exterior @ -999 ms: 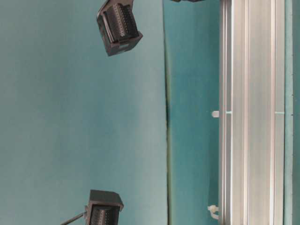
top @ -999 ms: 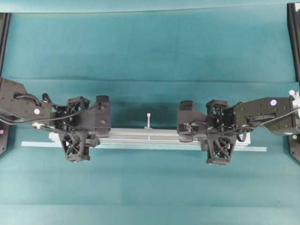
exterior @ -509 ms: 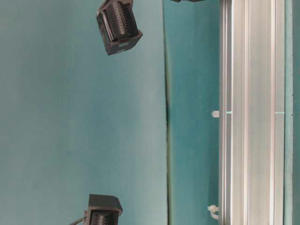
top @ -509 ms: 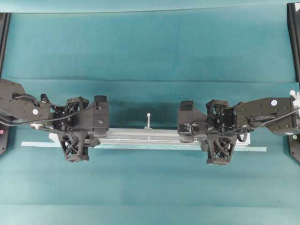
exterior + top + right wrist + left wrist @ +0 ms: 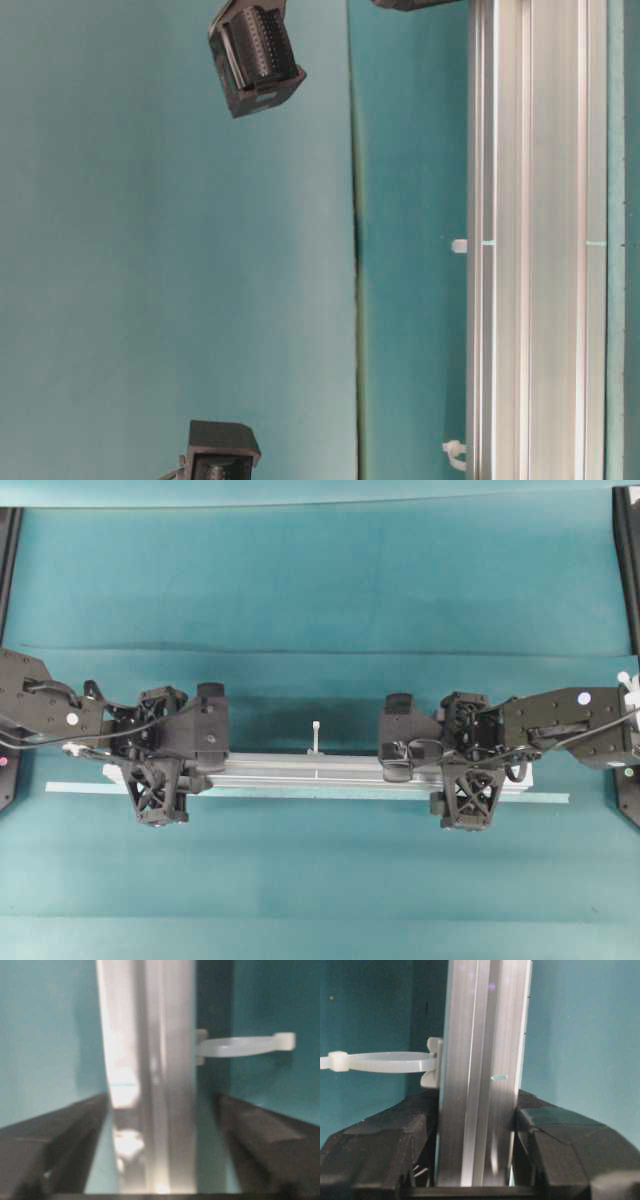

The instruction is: Lift the large metal rail with both hands.

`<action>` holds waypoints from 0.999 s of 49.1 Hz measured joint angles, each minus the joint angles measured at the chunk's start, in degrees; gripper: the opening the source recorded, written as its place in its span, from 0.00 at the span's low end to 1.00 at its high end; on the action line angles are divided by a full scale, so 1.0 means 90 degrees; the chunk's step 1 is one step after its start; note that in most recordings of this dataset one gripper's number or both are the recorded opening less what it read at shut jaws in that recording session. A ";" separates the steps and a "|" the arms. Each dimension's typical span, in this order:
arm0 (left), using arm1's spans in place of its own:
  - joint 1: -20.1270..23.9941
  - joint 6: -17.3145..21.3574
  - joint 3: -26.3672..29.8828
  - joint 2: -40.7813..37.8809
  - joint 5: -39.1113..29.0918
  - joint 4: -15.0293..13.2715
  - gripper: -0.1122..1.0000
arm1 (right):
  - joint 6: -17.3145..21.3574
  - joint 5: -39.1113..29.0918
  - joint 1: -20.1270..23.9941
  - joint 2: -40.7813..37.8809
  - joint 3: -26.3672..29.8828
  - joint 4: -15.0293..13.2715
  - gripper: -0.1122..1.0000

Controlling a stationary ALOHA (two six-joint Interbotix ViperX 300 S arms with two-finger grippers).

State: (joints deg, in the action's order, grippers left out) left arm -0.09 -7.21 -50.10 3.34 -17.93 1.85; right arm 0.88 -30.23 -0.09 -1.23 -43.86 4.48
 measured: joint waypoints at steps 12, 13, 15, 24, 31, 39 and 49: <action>-0.0010 -0.0127 -0.0088 0.0020 -0.0059 -0.0010 0.99 | 0.0010 0.0029 0.0000 0.0000 0.0000 0.0000 0.95; -0.0020 -0.0127 -0.0088 0.0020 -0.0059 -0.0010 0.99 | 0.0010 0.0039 0.0000 0.0000 0.0000 0.0000 0.95; -0.0020 -0.0127 -0.0088 0.0039 -0.0059 -0.0010 0.98 | 0.0020 0.0039 0.0000 0.0010 0.0000 0.0000 0.95; -0.0020 -0.0107 -0.0088 0.0283 -0.0117 -0.0010 0.98 | 0.0010 0.0059 0.0000 0.0137 0.0000 -0.0029 0.95; -0.0020 -0.0078 -0.0088 0.0859 -0.0352 -0.0020 0.98 | 0.0020 0.0039 0.0000 0.0576 0.0000 -0.0049 0.95; -0.0010 0.0098 -0.0098 0.1709 -0.0537 -0.0020 0.98 | 0.0020 0.0029 -0.0078 0.1201 0.0000 -0.0059 0.95; 0.0000 0.0332 -0.0117 0.2617 -0.0547 -0.0020 0.98 | 0.0020 0.0010 -0.0234 0.1973 0.0000 -0.0059 0.95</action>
State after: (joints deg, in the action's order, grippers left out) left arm -0.09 -4.22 -51.15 26.89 -22.85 1.67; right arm 1.05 -30.15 -2.20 16.52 -43.86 3.96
